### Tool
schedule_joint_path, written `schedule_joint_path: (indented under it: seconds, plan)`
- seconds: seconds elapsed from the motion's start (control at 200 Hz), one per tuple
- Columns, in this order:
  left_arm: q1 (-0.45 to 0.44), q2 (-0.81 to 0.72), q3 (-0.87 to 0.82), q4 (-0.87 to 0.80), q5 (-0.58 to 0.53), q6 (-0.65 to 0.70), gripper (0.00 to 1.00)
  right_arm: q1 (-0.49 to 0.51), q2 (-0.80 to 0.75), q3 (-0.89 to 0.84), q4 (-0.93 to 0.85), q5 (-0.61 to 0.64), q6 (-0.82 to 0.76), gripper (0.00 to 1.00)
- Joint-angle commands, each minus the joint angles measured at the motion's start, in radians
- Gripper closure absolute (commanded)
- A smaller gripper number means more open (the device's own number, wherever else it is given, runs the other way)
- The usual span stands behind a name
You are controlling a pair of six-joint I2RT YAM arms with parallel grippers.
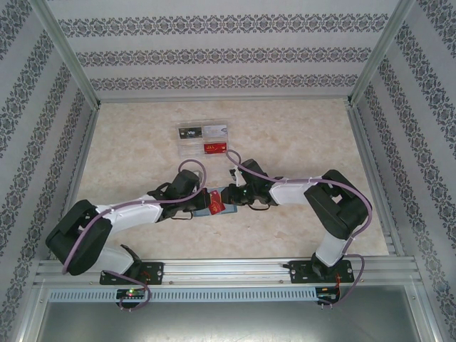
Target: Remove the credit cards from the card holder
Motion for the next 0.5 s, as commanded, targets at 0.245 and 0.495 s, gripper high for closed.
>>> schedule_joint_path:
  seconds: [0.245, 0.495]
  plan:
    - [-0.014, 0.088, 0.016, -0.008, -0.011, 0.001, 0.97, -0.007, 0.032, 0.023, 0.004, -0.042, -0.021, 0.77]
    - [-0.013, 0.086, 0.020, -0.013, -0.011, 0.003, 0.97, 0.000, 0.043, 0.036, 0.006, -0.062, -0.025, 0.84]
